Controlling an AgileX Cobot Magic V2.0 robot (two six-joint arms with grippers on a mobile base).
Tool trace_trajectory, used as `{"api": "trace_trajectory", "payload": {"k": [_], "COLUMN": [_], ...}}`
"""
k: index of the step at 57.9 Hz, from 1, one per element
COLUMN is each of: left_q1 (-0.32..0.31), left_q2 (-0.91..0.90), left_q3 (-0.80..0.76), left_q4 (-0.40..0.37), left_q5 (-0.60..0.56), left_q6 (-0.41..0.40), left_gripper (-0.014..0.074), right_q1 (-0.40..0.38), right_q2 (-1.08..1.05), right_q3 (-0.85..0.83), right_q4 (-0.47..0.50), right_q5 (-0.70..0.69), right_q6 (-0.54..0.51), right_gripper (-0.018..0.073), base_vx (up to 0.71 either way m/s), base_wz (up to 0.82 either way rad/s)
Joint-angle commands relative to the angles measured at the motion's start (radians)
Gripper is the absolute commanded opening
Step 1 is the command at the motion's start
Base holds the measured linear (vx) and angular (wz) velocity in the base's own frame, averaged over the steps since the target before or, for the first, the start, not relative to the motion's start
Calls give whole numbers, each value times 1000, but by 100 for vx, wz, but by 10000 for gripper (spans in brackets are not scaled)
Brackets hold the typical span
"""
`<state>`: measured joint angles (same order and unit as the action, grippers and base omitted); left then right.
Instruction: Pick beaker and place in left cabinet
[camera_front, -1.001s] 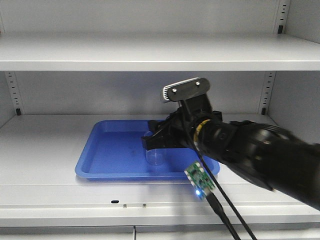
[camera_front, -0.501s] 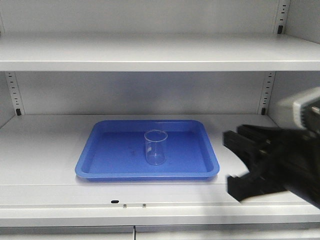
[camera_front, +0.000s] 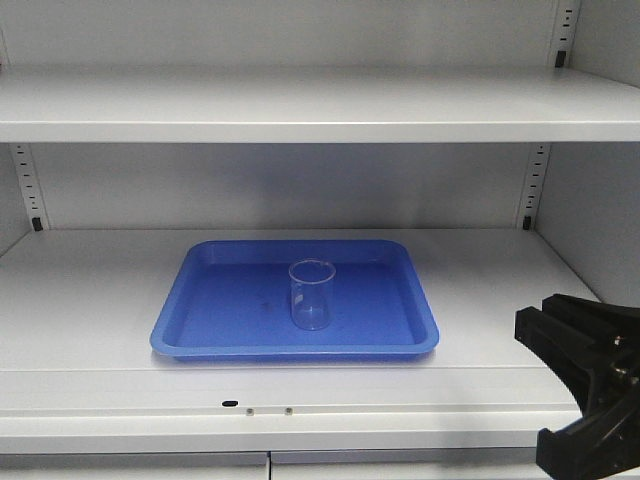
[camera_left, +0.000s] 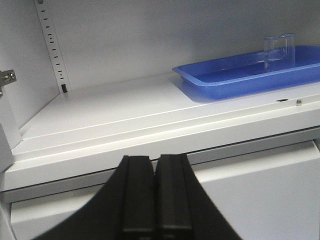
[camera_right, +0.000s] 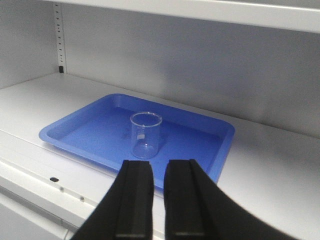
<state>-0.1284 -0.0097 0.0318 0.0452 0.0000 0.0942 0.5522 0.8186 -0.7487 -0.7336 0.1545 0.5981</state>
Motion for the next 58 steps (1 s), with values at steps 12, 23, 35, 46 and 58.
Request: {"api": "trace_trajectory", "payload": {"k": [12,23,35,46,58], "left_q1": [-1,-1,-1,-1,-1], "left_q2": [-19,-19,-19,-19,-19], "left_q3": [16,16,16,16,16], "left_q4": [-3,-3,-3,-3,-3], "left_q5": [-75,-75,-75,-75,-75], "left_q6": [-3,-3,-3,-3,-3], "left_gripper": [1,1,1,1,1], "right_q1": [-68,-284,-464,-517,-501], "right_q2": [-73,-222,-462,-730,-841], "right_q3": [-29,23,373,611,789], "right_q4": [77,443,771,770,772], "right_q5": [82,152,-142,-170,-141], "right_q6": [-4,-320,-690,-682,-636], "right_gripper": [183,172,50,-11,-8], "base_vx": [0,0,0,0,0], "base_wz": [0,0,0,0,0]}}
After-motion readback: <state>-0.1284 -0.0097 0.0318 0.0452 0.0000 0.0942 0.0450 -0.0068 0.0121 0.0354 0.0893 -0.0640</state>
